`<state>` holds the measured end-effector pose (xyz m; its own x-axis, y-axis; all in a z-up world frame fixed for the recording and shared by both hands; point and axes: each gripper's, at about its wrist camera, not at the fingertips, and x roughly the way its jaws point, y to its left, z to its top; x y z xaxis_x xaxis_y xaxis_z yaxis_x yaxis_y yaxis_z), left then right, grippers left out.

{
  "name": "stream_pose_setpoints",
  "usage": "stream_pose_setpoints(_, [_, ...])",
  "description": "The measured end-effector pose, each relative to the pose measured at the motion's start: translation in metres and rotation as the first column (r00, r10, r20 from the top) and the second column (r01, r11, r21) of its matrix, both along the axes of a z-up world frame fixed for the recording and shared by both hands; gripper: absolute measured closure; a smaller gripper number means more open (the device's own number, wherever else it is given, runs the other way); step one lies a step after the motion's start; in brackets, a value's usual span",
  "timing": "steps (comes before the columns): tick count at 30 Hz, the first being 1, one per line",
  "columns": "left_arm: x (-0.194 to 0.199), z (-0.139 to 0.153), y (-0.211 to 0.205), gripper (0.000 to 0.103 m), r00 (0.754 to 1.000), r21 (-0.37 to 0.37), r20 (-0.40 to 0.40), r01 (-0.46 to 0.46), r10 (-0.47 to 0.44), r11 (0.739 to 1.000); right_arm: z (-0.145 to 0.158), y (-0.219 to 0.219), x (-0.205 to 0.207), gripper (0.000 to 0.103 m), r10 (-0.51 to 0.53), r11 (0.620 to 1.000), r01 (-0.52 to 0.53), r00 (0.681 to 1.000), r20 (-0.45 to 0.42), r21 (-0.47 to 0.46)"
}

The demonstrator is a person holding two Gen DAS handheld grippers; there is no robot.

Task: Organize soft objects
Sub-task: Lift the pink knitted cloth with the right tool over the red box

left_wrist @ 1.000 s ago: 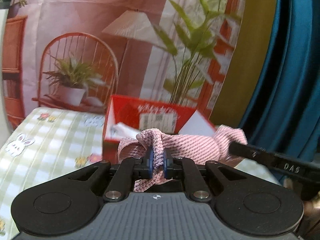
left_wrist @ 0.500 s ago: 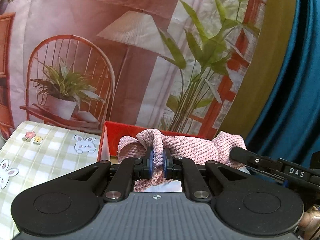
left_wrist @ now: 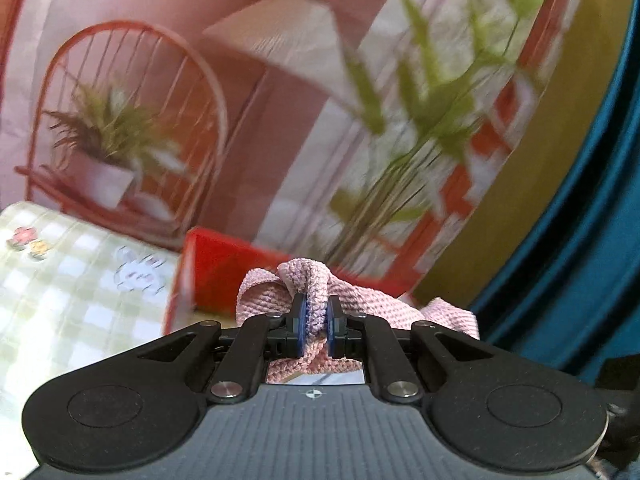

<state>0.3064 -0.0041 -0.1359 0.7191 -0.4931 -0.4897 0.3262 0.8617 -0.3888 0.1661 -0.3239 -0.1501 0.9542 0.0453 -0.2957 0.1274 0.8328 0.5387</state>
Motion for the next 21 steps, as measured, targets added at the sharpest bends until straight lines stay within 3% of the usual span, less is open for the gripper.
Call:
stream_pose_setpoints(3, [0.0, -0.014, -0.008, 0.092, 0.999, 0.088, -0.043, -0.019, 0.023, 0.996, -0.019, 0.01, 0.01, 0.081, 0.01, 0.999, -0.016, 0.994, -0.112, -0.051])
stream_pose_setpoints(6, [0.002, -0.022, -0.011, 0.09, 0.996, 0.108, -0.091, -0.015, 0.025, 0.994, -0.032, 0.016, 0.018, 0.081, -0.014, 0.999, 0.004, 0.981, -0.191, -0.053])
stream_pose_setpoints(8, [0.003, -0.024, -0.016, 0.085, 0.995, 0.149, -0.098, -0.006, 0.021, 0.989, -0.037, 0.017, 0.023, 0.081, -0.029, 0.998, 0.017, 0.973, -0.228, -0.053])
stream_pose_setpoints(13, [0.001, -0.03, -0.023, 0.057, 0.996, 0.239, -0.082, -0.008, 0.028, 0.971, -0.046, 0.024, 0.036, 0.081, -0.035, 0.996, 0.003, 0.941, -0.338, -0.094])
stream_pose_setpoints(17, [-0.004, -0.026, -0.025, 0.055, 0.998, 0.278, -0.063, -0.006, 0.024, 0.961, -0.056, 0.023, 0.043, 0.08, -0.076, 0.992, 0.028, 0.906, -0.416, -0.12])
stream_pose_setpoints(21, [-0.009, -0.015, -0.021, 0.044, 0.999, 0.291, -0.029, -0.021, 0.031, 0.956, -0.049, 0.025, 0.043, 0.07, -0.099, 0.988, 0.039, 0.902, -0.42, -0.15])
